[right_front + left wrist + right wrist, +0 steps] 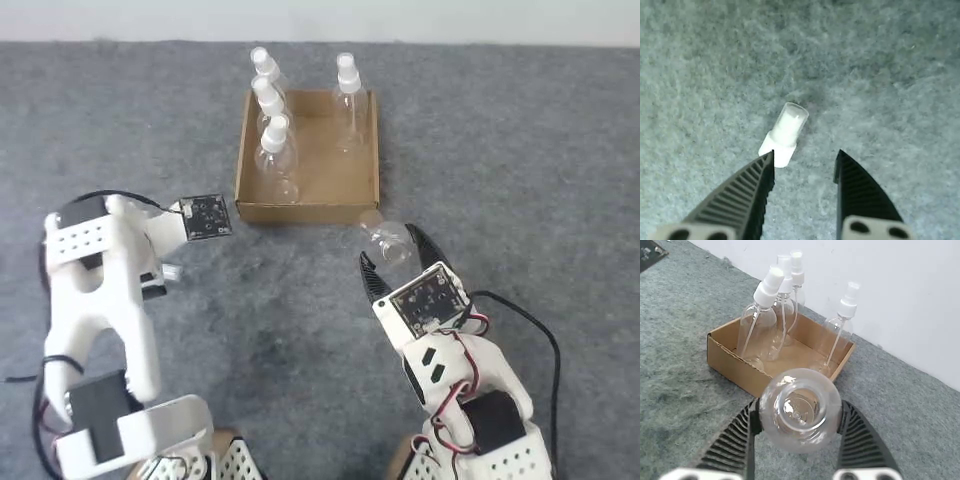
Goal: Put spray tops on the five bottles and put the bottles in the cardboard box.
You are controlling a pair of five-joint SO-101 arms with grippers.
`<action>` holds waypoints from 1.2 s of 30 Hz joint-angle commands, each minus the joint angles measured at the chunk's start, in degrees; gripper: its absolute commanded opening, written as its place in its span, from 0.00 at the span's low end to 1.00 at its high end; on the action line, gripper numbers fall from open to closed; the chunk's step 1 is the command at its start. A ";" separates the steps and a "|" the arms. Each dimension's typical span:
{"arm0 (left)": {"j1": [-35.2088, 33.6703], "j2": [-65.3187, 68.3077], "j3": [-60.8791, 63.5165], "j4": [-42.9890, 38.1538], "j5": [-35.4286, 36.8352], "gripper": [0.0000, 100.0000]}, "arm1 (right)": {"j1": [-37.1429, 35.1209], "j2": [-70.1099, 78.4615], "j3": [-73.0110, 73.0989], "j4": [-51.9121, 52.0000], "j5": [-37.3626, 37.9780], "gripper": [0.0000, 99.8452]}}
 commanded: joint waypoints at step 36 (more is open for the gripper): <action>2.29 29.71 -45.32 26.90 10.46 0.20 | -0.40 -0.22 -0.44 -0.04 0.88 0.04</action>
